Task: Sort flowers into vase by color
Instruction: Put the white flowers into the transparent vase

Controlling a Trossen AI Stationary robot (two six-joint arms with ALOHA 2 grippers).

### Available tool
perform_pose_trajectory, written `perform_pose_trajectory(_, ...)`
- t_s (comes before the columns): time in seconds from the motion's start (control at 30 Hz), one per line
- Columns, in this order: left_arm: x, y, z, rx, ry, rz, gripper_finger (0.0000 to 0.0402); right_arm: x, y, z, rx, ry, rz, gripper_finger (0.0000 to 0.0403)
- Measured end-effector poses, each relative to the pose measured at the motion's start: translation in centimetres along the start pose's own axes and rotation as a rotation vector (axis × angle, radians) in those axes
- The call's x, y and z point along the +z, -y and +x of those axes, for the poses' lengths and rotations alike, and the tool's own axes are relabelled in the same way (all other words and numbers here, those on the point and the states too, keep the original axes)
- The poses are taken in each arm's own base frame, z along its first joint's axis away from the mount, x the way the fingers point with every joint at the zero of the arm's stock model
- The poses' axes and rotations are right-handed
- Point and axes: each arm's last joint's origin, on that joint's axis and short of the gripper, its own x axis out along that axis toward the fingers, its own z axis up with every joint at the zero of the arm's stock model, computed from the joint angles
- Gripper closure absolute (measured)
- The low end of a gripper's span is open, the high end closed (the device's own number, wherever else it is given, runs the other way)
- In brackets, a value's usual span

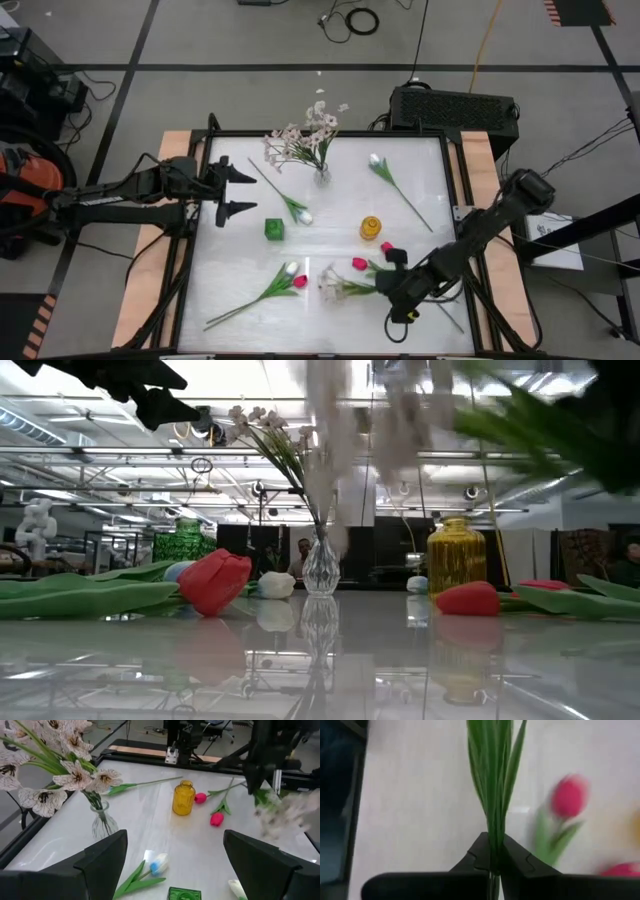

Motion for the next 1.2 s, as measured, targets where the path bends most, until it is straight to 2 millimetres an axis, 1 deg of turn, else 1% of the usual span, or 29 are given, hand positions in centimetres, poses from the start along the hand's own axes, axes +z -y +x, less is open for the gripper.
perform_pose_trajectory(0.1,0.0,0.0,0.0,0.002,0.002,0.001,0.0066,0.9,0.5,-2.3,-0.088,0.119,-0.049,0.0397)
perform_pose_trajectory(0.23,0.2,0.0,0.0,0.014,0.018,0.002,0.0066,2.3,1.1,-5.4,-0.195,0.339,-0.087,0.0397)
perform_pose_trajectory(0.43,0.9,0.0,0.0,0.014,0.092,0.011,0.0066,4.5,2.1,-9.3,-0.325,0.641,-0.149,0.0397)
perform_pose_trajectory(0.57,1.8,0.0,0.4,0.011,0.17,0.018,0.0066,6.9,4.0,-11.8,-0.334,0.813,-0.156,0.0397)
perform_pose_trajectory(0.7,2.6,0.2,1.5,-0.027,0.232,0.029,0.0066,9.1,6.9,-13.8,-0.279,0.973,-0.186,0.0397)
perform_pose_trajectory(0.77,2.9,0.6,2.2,-0.063,0.261,0.039,0.0066,9.9,8.6,-13.9,-0.268,1.054,-0.181,0.0397)
perform_pose_trajectory(0.83,3.4,1.2,2.9,-0.1,0.307,0.058,0.0066,10.5,10.1,-13.4,-0.26,1.12,-0.182,0.0397)
perform_pose_trajectory(0.9,3.9,2.0,3.5,-0.138,0.36,0.098,0.0066,10.8,11.5,-12.2,-0.253,1.189,-0.173,0.0397)
perform_pose_trajectory(0.97,4.2,2.8,4.2,-0.175,0.401,0.132,0.0066,11.0,12.5,-10.6,-0.238,1.253,-0.176,0.0397)
perform_pose_trajectory(1.07,4.2,3.7,5.8,-0.199,0.425,0.178,0.0066,11.1,13.5,-8.1,-0.192,1.348,-0.186,0.0397)
perform_pose_trajectory(1.2,3.5,4.3,8.7,-0.123,0.402,0.225,0.0066,11.6,14.0,-6.1,-0.16,1.454,-0.184,0.0397)
